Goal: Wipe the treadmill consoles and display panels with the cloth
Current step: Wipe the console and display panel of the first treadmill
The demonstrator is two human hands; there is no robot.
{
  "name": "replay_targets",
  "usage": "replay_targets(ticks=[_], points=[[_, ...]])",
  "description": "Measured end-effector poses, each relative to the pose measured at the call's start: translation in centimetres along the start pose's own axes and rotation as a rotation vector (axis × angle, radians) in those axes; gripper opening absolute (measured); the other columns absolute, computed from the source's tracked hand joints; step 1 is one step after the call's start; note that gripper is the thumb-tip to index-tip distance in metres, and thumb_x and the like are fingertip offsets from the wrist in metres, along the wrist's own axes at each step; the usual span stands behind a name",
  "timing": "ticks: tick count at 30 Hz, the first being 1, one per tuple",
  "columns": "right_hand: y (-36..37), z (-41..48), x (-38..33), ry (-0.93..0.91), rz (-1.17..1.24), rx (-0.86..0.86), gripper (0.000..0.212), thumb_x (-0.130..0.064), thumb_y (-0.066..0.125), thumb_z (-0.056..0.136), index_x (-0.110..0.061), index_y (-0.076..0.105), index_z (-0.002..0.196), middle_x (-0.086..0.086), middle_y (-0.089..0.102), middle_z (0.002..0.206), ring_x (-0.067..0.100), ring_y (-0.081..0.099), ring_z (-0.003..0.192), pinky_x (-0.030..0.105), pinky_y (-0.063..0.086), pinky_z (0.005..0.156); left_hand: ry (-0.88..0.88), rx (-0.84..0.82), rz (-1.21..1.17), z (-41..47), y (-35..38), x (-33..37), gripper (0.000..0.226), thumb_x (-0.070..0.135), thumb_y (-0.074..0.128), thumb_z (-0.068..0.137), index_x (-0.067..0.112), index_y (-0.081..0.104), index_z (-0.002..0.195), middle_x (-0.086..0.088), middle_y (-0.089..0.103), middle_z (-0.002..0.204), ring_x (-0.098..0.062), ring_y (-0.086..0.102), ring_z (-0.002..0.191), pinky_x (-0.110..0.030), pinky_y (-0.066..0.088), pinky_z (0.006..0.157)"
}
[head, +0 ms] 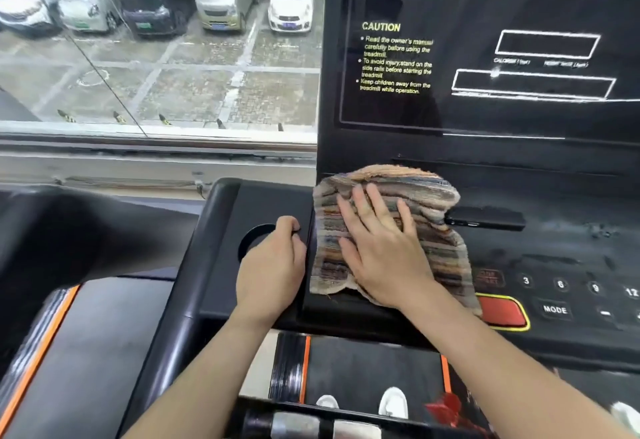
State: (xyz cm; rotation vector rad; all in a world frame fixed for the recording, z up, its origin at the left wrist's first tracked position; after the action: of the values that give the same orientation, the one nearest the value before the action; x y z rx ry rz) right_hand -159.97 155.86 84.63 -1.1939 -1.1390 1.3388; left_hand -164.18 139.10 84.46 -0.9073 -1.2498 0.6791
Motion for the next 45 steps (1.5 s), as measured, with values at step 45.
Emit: replay_targets(ticks=[45], points=[[-0.6,-3.7,1.0,-0.080,0.079,-0.092,0.054,-0.048,0.025,0.099,-0.037,0.022,0.152,-0.009,0.012,0.162,0.012,0.008,0.149,0.047,0.013,0.116,0.146,-0.024,0.027,0.4,0.4,-0.6,0.037,0.019,0.039,0.098,0.011,0.054,0.132,-0.003,0.048,0.144,-0.021,0.036,0.138,-0.040,0.031,0.113]])
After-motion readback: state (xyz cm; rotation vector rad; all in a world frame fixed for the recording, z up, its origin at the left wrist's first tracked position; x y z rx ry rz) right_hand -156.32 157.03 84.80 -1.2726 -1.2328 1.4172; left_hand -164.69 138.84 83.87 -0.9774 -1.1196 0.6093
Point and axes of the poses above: each hand's wrist, its own z-axis towards the middle knuckle, its own y-axis out of the palm, x = y × z, the point moved 2 cm from there along z, towards the middle knuckle
